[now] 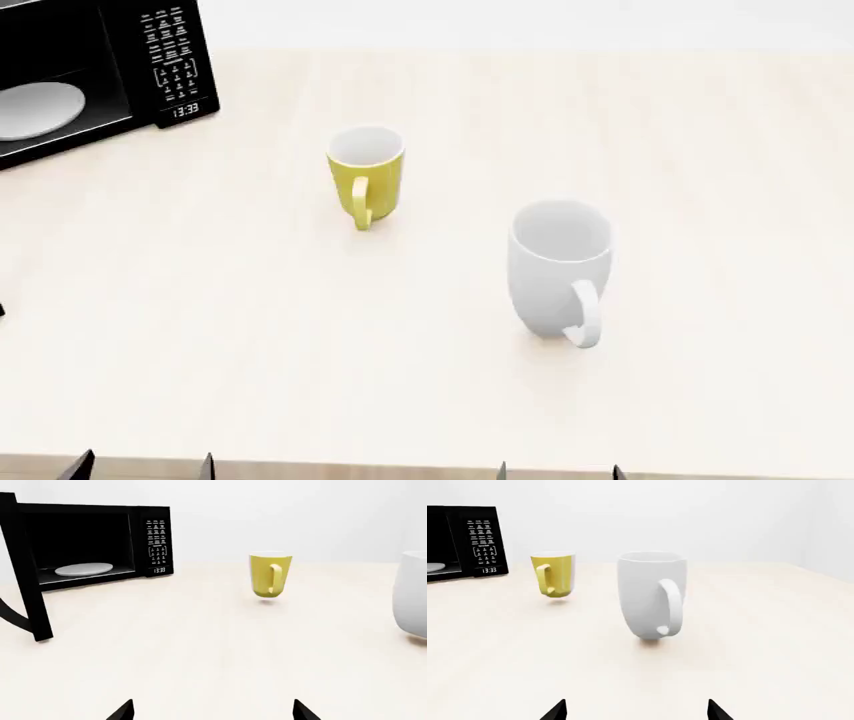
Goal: Put the yellow and white mug to the front of the white mug.
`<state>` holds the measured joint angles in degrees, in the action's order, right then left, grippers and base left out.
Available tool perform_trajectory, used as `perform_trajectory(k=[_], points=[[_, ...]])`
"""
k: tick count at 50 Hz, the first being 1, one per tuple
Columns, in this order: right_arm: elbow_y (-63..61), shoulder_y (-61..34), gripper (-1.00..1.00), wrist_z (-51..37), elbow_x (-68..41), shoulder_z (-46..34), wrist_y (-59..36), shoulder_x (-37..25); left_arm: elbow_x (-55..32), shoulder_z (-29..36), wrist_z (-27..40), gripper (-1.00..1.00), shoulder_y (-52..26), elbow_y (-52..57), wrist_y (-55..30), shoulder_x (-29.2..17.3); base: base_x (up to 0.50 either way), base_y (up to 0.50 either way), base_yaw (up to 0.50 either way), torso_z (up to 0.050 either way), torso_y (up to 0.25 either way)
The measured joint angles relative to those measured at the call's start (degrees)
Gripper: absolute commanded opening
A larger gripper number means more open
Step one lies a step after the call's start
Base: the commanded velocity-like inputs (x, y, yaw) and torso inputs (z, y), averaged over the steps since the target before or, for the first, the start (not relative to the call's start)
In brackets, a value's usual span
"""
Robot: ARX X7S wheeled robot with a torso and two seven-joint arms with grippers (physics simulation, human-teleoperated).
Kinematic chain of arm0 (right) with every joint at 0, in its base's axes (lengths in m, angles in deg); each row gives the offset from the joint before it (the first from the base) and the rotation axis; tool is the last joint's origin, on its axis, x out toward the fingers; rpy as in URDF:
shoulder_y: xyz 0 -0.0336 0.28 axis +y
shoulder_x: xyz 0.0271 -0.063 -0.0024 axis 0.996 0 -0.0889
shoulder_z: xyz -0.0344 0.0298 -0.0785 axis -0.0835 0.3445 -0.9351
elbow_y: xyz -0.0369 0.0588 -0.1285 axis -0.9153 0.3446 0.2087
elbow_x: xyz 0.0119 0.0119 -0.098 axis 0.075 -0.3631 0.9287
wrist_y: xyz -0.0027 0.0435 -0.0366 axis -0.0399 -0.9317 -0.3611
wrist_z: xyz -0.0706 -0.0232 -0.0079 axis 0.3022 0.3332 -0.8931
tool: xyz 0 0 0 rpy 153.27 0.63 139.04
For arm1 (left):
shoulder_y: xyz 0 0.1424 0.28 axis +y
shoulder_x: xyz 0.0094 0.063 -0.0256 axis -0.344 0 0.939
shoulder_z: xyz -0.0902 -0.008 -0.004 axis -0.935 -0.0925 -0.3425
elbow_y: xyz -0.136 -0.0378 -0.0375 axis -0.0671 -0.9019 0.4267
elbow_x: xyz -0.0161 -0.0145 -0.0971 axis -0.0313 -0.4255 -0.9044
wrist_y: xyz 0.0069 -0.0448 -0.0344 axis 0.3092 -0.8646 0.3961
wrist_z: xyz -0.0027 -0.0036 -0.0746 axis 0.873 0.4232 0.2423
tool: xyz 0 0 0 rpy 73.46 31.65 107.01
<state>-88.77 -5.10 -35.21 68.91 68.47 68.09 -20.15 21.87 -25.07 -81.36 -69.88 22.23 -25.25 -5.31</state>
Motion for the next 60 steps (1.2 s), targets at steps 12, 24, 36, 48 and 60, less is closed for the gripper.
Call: perform_trajectory(k=[12,24,36,48,60], points=[[-0.7,0.9,1.0,-2.9,-5.5,1.4,-1.1,-1.2,-1.6,1.5,1.6,1.0,0.1,0.2,0.1,-1.2,0.0,0.0,0.0,0.0,0.0],[-1.1,1.4,1.0,-6.0,-8.0,1.2,-1.5,-2.5,-2.9,3.1,3.1,1.0,0.0,0.2,0.5,-2.8,0.0,0.0,0.0,0.0,0.0],[-4.3,2.7,1.0,-10.1,-8.0,1.9,-3.0,-4.5,-4.5,3.7,4.2,1.0,-0.4,0.7,0.1,-4.3,0.0,0.0,0.0,0.0,0.0],[-6.7,3.9,1.0,-12.0,-10.0,5.4,-4.3,-7.7,-5.9,3.9,5.0,1.0,-1.2,0.3,0.0,-5.5,0.0,0.0,0.0,0.0,0.0],[-10.8,6.7,1.0,-14.4,-13.7,11.6,-4.4,-9.7,-7.1,3.9,5.9,1.0,-1.9,-0.2,0.3,-6.4,0.01,0.0,0.0,0.0,0.0]])
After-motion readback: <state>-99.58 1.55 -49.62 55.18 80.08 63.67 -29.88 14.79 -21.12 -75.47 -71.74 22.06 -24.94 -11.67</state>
